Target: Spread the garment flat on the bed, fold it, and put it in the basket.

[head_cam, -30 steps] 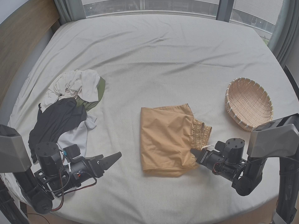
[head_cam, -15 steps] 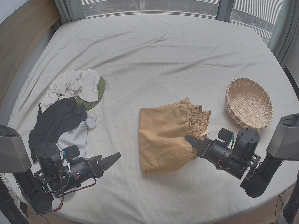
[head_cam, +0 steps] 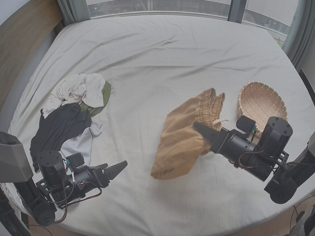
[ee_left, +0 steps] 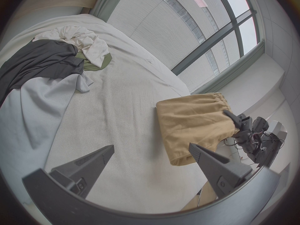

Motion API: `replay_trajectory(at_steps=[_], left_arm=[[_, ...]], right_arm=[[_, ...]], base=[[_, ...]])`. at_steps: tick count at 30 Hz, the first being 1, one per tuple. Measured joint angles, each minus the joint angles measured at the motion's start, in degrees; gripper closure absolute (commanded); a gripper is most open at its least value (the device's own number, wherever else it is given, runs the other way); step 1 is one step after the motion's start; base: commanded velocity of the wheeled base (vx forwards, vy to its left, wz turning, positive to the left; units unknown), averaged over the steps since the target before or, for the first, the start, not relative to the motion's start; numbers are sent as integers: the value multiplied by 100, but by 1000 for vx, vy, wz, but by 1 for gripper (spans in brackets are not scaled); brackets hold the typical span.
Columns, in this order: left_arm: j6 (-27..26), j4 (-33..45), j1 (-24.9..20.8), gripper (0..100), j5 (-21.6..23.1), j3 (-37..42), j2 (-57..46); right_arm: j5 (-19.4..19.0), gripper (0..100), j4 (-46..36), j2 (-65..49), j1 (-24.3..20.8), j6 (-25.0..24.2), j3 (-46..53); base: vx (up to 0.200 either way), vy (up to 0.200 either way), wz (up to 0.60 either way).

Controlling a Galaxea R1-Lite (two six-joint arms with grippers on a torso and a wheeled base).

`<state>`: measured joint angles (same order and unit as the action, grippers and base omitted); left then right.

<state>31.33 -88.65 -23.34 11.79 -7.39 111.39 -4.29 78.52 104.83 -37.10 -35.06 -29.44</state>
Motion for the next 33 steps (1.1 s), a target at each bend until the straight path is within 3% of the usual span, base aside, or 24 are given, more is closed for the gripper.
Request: replay_trajectory(at_steps=[14,22,33], left_arm=[[1,-2,-2,0,-2,32,5],[1,0,-5,0,-2,52,29],[9,0,-11,0,-11,59,50]], right_arm=[[-5,100,-183,-325,-121,918,-490],[55,100,-163,-339,449,1242,-788],[255,100,-141,-339,1674,1580,-1154]], base=[[0,0,0],[0,0,0],[0,0,0]])
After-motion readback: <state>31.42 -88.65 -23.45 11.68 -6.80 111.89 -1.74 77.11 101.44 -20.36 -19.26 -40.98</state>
